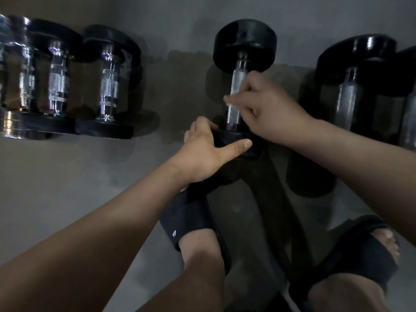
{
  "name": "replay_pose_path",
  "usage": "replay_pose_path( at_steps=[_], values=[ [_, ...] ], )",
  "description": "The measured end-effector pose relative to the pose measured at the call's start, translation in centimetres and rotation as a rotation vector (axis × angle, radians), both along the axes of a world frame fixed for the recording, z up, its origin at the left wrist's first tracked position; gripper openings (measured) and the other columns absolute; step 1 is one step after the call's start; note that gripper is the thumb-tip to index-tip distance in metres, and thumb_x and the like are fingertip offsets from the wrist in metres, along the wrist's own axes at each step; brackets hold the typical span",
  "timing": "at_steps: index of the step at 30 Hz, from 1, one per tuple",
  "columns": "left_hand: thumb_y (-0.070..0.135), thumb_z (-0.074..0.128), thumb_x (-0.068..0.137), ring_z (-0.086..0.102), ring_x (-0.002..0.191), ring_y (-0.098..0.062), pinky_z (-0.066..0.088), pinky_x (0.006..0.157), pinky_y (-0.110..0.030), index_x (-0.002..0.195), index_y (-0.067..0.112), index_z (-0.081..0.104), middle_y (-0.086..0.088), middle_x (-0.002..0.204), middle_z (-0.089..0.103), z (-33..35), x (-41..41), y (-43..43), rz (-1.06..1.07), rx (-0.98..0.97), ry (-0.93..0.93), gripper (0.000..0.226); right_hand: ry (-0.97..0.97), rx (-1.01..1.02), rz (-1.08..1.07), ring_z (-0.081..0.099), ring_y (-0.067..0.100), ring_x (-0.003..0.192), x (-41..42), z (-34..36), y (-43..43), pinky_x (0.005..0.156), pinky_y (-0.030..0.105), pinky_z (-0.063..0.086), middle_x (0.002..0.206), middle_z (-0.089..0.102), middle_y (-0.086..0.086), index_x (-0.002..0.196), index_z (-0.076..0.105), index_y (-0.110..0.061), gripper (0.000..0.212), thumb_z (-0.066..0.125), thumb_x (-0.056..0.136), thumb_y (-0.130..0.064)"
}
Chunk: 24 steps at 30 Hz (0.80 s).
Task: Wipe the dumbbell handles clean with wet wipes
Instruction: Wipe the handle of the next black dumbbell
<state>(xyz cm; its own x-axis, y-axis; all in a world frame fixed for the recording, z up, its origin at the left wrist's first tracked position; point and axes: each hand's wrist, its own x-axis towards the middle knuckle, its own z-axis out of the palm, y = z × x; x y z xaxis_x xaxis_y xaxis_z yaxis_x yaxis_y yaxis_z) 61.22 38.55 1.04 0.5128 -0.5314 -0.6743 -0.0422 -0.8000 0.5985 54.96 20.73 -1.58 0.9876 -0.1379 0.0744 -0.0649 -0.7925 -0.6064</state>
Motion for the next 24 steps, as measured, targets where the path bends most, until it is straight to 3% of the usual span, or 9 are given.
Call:
replay_pose_path(
  at_steps=[2,5,8,11,14,17,19,22,24],
  values=[
    [0.072,0.072,0.072,0.042,0.122,-0.016,0.042,0.102,-0.031,0.112,0.027,0.037,0.006,0.122,0.042,0.1,-0.1,-0.1,-0.004,0.004,-0.016,0.069,0.054,-0.040,0.079,0.056,0.024,0.079,0.0,0.2,-0.4,0.067,0.034,0.047,0.097,0.056,0.016,0.115,0.074,-0.007,0.023,0.059,0.100,-0.017],
    [0.069,0.070,0.075,0.039,0.119,-0.015,0.038,0.099,-0.028,0.113,0.024,0.038,0.005,0.119,0.039,0.2,-0.6,-0.4,-0.041,-0.008,-0.041,0.067,0.062,-0.117,-0.137,0.060,0.031,0.084,1.6,0.3,-1.3,0.073,0.042,0.051,0.107,0.057,0.016,0.114,0.069,-0.010,0.026,0.050,0.100,-0.022],
    [0.057,0.067,0.084,0.035,0.119,-0.015,0.032,0.097,-0.025,0.115,0.020,0.042,0.004,0.120,0.042,-0.2,-0.6,-0.2,-0.073,-0.044,-0.048,0.053,0.075,-0.106,-0.321,0.059,0.031,0.088,1.5,0.2,-1.3,0.074,0.036,0.046,0.107,0.057,0.015,0.113,0.066,-0.012,0.025,0.048,0.101,-0.024],
    [0.046,0.063,0.090,0.035,0.121,-0.014,0.028,0.094,-0.022,0.118,0.020,0.043,0.004,0.121,0.044,-0.3,-0.1,0.0,-0.086,-0.064,-0.009,0.043,0.009,-0.068,-0.258,0.060,0.027,0.085,-0.6,-0.2,-0.7,0.076,0.038,0.050,0.100,0.059,0.015,0.112,0.071,-0.008,0.024,0.055,0.100,-0.022],
    [0.046,0.063,0.090,0.036,0.117,-0.013,0.028,0.090,-0.022,0.115,0.022,0.042,0.010,0.108,0.042,0.1,0.3,0.0,-0.092,-0.050,0.013,0.040,-0.012,-0.061,-0.123,0.061,0.024,0.086,-1.4,0.0,-1.0,0.078,0.032,0.052,0.103,0.060,0.017,0.120,0.071,-0.007,0.026,0.060,0.098,-0.014],
    [0.048,0.065,0.089,0.037,0.115,-0.011,0.029,0.090,-0.022,0.116,0.023,0.042,0.021,0.099,0.034,0.6,0.1,-0.3,-0.102,-0.047,0.024,0.043,0.031,-0.102,-0.236,0.061,0.025,0.091,0.2,0.5,-1.8,0.079,0.033,0.050,0.109,0.059,0.015,0.126,0.066,-0.010,0.029,0.054,0.100,-0.015],
    [0.053,0.067,0.087,0.034,0.117,-0.010,0.029,0.092,-0.021,0.119,0.024,0.042,0.016,0.102,0.037,0.8,-0.2,-0.5,-0.124,-0.059,0.007,0.050,0.031,-0.129,-0.339,0.060,0.027,0.093,1.0,0.5,-2.2,0.078,0.035,0.049,0.110,0.059,0.014,0.122,0.063,-0.011,0.025,0.052,0.101,-0.019],
    [0.062,0.067,0.083,0.031,0.120,-0.010,0.028,0.095,-0.021,0.124,0.024,0.043,0.009,0.121,0.040,0.7,-0.4,-0.7,-0.178,-0.070,-0.019,0.060,-0.024,-0.117,-0.440,0.062,0.025,0.092,0.6,0.1,-1.8,0.081,0.026,0.047,0.106,0.062,0.014,0.116,0.069,-0.008,0.026,0.052,0.100,-0.019],
    [0.065,0.066,0.082,0.030,0.120,-0.011,0.028,0.096,-0.023,0.123,0.026,0.042,0.008,0.124,0.039,0.6,-0.6,-0.9,-0.199,-0.074,-0.025,0.061,-0.049,-0.083,-0.482,0.064,0.024,0.093,0.2,-0.4,-1.3,0.086,0.022,0.046,0.105,0.063,0.015,0.117,0.072,-0.007,0.029,0.053,0.099,-0.018]
  ],
)
